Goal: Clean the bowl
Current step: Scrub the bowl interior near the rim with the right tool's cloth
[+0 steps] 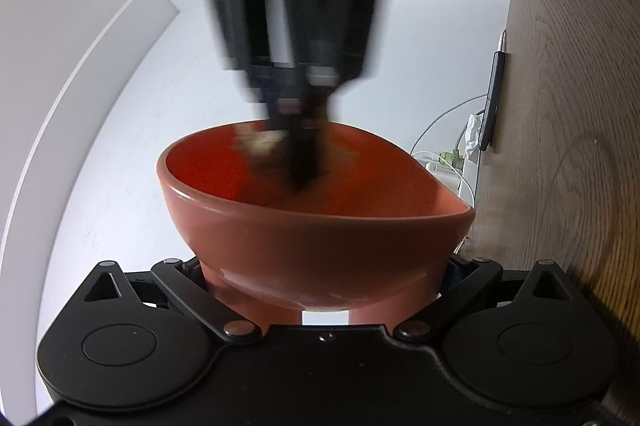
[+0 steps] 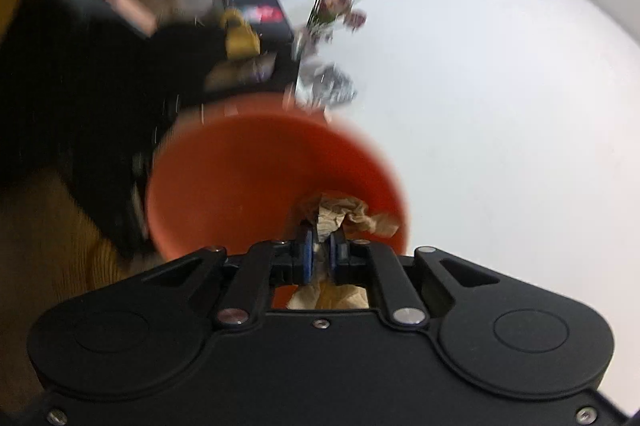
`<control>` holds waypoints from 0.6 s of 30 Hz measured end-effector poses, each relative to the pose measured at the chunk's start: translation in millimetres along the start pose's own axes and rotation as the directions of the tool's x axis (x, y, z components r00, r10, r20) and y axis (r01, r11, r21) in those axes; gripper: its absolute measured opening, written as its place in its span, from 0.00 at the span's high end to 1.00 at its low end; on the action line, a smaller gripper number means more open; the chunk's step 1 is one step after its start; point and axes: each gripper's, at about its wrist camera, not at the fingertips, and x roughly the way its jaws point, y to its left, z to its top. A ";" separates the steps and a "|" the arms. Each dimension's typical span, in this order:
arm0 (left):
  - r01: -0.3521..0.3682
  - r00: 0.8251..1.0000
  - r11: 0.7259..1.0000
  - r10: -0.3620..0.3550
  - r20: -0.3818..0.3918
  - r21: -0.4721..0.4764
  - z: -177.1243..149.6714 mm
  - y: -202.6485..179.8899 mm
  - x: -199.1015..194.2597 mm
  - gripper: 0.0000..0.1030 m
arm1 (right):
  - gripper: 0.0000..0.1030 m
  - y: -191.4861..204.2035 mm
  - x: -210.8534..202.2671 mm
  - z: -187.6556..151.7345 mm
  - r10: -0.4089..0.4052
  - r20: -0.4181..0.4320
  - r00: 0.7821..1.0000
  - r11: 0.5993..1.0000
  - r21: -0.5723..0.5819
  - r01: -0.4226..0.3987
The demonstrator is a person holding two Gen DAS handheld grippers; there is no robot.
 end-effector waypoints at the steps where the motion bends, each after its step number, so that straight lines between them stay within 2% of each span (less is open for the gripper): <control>1: 0.000 1.000 1.000 0.000 0.000 0.000 0.0 -0.2 0.1 0.05 | 0.91 5.8 0.0 -7.4 0.025 -0.019 1.000 1.000 -0.005 -0.025; 3: 0.000 1.000 1.000 0.000 0.000 0.000 0.2 -0.4 0.4 0.05 | 0.91 16.1 -0.7 -19.6 0.072 -0.051 0.996 0.997 -0.013 -0.073; 5: 0.000 1.000 1.000 0.000 0.000 0.000 0.4 -0.5 0.5 0.05 | 0.91 21.3 -6.2 -18.0 0.100 -0.056 0.993 0.995 -0.014 -0.101; 8: 0.000 1.000 1.000 0.000 0.000 0.000 0.7 -0.5 0.5 0.05 | 0.91 30.7 -18.8 -7.6 0.148 -0.031 0.989 0.989 0.012 -0.148; 10: 0.000 1.000 1.000 0.000 0.000 0.000 0.9 -0.4 0.5 0.05 | 0.91 32.3 -29.7 8.1 0.164 0.020 0.986 0.986 0.028 -0.165; 12: 0.000 1.000 1.000 0.000 0.000 0.000 1.0 -0.5 0.6 0.05 | 0.92 27.3 -35.5 21.7 0.145 0.063 0.987 0.988 0.039 -0.147; 15: 0.000 1.000 1.000 0.000 0.000 0.000 1.2 -0.9 1.0 0.05 | 0.91 7.1 -41.3 33.8 0.048 0.102 0.994 0.996 0.064 -0.054; 18: 0.000 1.000 1.000 0.000 0.000 0.000 1.3 -1.0 1.1 0.05 | 0.91 -12.7 -39.9 33.3 -0.035 0.079 0.996 0.997 0.070 0.030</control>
